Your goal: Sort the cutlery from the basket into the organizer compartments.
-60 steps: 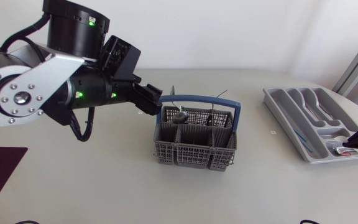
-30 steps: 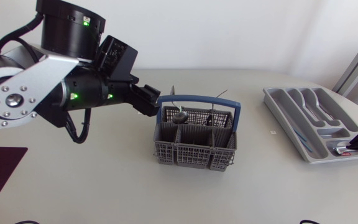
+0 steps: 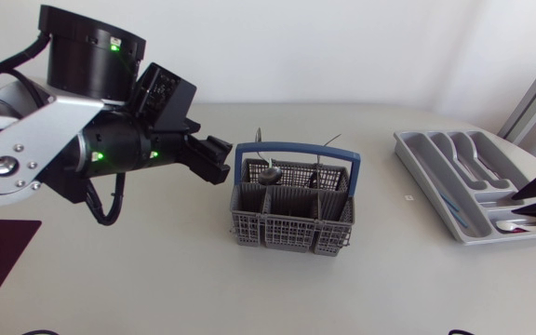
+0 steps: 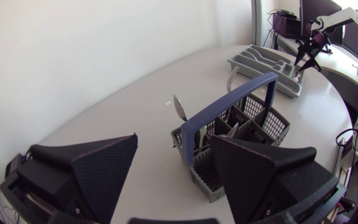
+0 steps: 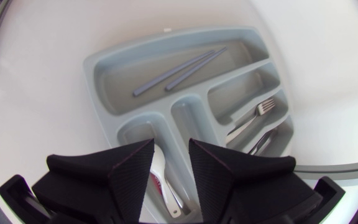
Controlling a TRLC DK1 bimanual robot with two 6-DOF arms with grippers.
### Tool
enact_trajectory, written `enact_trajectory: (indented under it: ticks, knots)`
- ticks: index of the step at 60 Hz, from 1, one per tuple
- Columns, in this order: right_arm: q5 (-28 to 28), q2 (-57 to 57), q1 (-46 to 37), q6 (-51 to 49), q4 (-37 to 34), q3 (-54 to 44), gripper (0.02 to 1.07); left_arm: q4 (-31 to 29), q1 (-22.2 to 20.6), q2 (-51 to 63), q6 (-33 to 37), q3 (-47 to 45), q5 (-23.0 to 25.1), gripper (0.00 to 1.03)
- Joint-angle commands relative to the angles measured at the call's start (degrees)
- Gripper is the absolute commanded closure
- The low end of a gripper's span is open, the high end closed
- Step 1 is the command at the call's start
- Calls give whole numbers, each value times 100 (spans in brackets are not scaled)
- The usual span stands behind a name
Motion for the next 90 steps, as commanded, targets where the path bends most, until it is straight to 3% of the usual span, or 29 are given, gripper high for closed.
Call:
enact_trajectory:
  ticks: [1,10,29,46,53,62,67,77,90]
  knots:
    - [-108,-540,175,213,-140,-376,58,-14,81,-142,178,-194,-27,23]
    - [-390,-1323,614,670,-465,-930,36,-102,81,-247,283,-414,-27,23]
    - [-1163,-2166,2020,2578,-483,-1650,37,-269,-288,-115,406,-792,254,26]
    - [-1313,-1841,3225,4476,827,-1800,66,-84,-569,131,432,-1091,465,56]
    - [-1313,-1437,3690,5197,1337,-1641,82,47,-587,227,503,-1214,571,76]
    - [-1304,-980,4051,5733,1688,-1360,101,285,-639,438,626,-1372,597,91]
    - [-1313,-681,4156,6146,1882,-1097,101,452,-666,676,661,-1416,667,100]
    - [-1365,-119,4332,6761,2189,-604,101,751,-701,1071,714,-1425,729,100]
    - [-1682,479,4596,7069,2101,-95,101,1304,-613,1510,687,-1398,746,100]
